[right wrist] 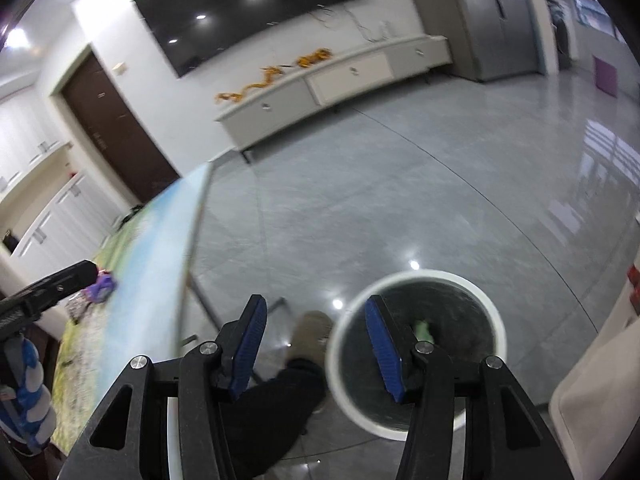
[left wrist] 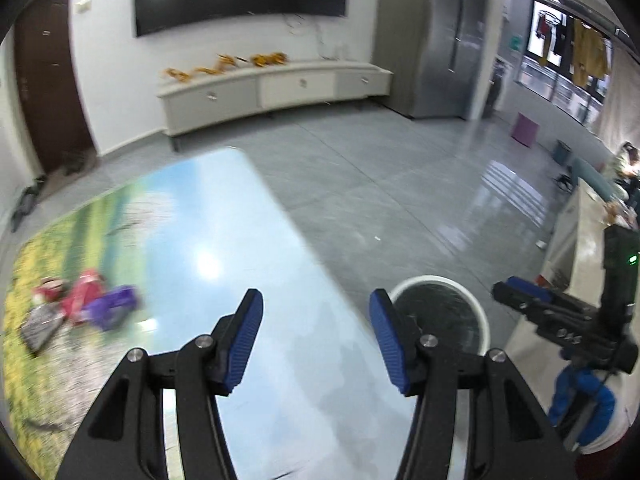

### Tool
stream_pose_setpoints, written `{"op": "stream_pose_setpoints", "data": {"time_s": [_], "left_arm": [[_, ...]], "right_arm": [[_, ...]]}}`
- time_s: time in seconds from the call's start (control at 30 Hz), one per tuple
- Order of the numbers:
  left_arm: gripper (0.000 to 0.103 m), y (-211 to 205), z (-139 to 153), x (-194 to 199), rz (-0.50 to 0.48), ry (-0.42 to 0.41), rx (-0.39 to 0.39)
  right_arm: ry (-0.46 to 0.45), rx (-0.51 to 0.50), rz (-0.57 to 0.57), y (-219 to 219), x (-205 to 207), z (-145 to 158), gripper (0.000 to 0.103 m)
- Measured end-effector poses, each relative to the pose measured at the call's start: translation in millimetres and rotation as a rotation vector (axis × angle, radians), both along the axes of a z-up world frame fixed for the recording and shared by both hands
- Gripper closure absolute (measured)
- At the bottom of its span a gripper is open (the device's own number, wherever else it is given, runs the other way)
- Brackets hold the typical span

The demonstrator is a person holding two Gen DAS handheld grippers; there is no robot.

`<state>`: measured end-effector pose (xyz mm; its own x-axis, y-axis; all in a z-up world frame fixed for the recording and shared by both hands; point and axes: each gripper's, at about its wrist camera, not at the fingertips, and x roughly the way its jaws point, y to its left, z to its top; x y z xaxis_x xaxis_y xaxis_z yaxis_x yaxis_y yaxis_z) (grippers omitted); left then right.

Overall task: Collect trash
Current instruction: 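Carry both tissues over the bin and open both grippers to drop them, then reach both grippers back toward the remaining trash on the table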

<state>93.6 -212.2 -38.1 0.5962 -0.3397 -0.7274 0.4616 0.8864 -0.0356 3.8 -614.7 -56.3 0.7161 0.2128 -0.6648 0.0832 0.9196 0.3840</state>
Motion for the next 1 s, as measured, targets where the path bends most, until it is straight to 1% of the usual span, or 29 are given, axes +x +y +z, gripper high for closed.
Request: {"op": "stream_pose_setpoints", "data": {"time_s": [0.2,0.33,0.6,0.73,0.9,1.0], "left_arm": [[0.050,61.2,19.7,-19.2,0.092,-0.076,-0.010],[0.049,89.8,31.0,-27.0,0.141,-0.123,-0.020],[0.045,153.7,41.2,-40.9,0.237,-0.153,-0.074],[0.042,187.4,39.0,-43.0,0.291,-0.162,-0.092],[0.042,224.9,28.5,-36.6,0.356,-0.142,-0.104],[0.042,247.8,16.5,-27.8,0.396,-0.118,-0.106]], "right_arm": [[-0.050,-0.021,0.100,48.7,4.6,28.2,0.053],[-0.075,-0.036,0.162,83.7,8.4,43.3,0.051],[-0.098,-0.090,0.275,153.7,17.5,67.3,0.048],[-0.097,-0.104,0.327,185.0,26.3,73.0,0.047],[-0.087,-0.121,0.396,229.0,40.9,72.4,0.046],[-0.075,-0.126,0.437,251.1,50.8,67.2,0.046]]}}
